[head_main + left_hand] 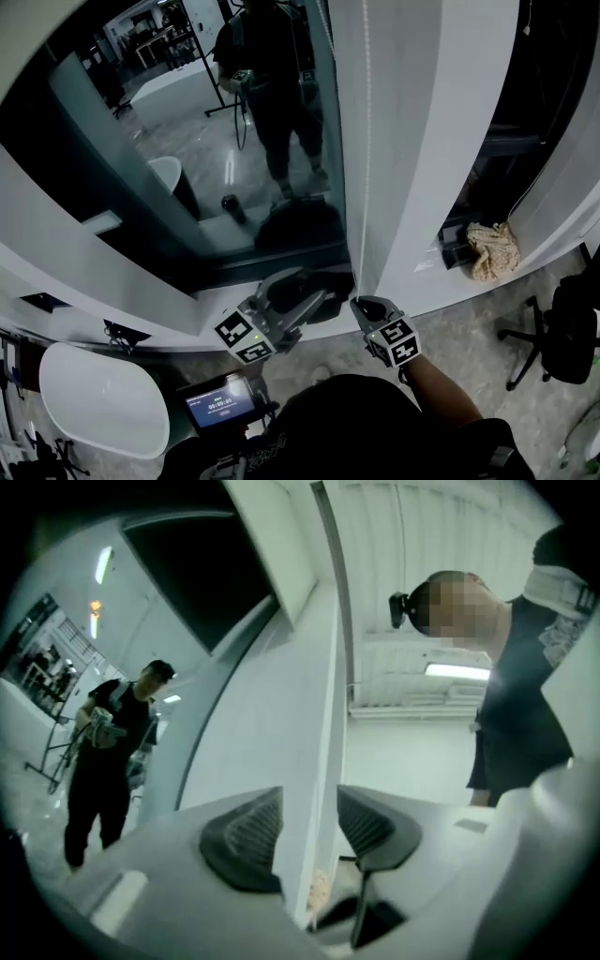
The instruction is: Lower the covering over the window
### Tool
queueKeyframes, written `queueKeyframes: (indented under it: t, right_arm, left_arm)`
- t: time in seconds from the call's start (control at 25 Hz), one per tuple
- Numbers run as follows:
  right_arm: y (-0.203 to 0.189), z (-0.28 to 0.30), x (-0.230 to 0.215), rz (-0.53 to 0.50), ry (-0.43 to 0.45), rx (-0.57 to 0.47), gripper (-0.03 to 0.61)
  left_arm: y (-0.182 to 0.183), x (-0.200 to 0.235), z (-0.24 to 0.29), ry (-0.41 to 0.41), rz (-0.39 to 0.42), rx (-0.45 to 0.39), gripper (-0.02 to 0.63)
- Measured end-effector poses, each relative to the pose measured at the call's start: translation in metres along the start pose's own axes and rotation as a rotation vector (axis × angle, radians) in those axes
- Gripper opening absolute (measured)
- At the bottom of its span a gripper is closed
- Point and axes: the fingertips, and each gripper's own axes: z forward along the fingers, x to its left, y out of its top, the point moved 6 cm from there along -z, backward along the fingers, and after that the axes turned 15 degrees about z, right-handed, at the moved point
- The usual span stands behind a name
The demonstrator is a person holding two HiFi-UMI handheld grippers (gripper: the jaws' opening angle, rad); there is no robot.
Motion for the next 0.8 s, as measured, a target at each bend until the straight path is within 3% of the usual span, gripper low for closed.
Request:
queueKeyframes:
  t: [0.16,0.28,0.36,0.4,0.56,0.68,0.76,0.8]
  right_arm:
    - [-0.039,0.008,0.015,0.021,0.025,0.083,0.017]
    - [-0.042,0.004,0.02,0.021,0.029,0.084,0.017]
    - [-0.044,0.001,0.019,0.021,0.026,0.082,0.017]
    - [-0.045,0.0,0.019,0.022,0.023,0.082,0.017]
    - [-0.047,-0.005,0.011,0.04,-0.017,0.078,0.018]
    - [-0.056,-0.013,-0.004,0.092,-0.082,0.109,0.025]
    - [-0.053,-0.025,-0.018,0.168,-0.122,0.061,0.119]
    - [-0.045,-0.034,-0.024,0.214,-0.132,0.0,0.12]
  left_arm:
    - [0.06,-0.011,0.069,-0.103,0.064,-0.119,0.153]
    - [0.1,-0.011,0.094,-0.124,0.055,-0.214,0.123]
    - [0.109,-0.009,0.1,-0.124,0.054,-0.227,0.078]
    - [0.11,-0.009,0.102,-0.124,0.06,-0.223,0.008]
    - [0.105,-0.007,0.106,-0.115,0.014,-0.219,0.005]
    - [0.083,0.006,0.104,-0.048,0.026,-0.154,0.003]
    - [0.04,0.012,0.1,-0.005,0.055,-0.026,0.003]
    - [0.008,0.012,0.097,-0.008,0.03,0.057,0.003]
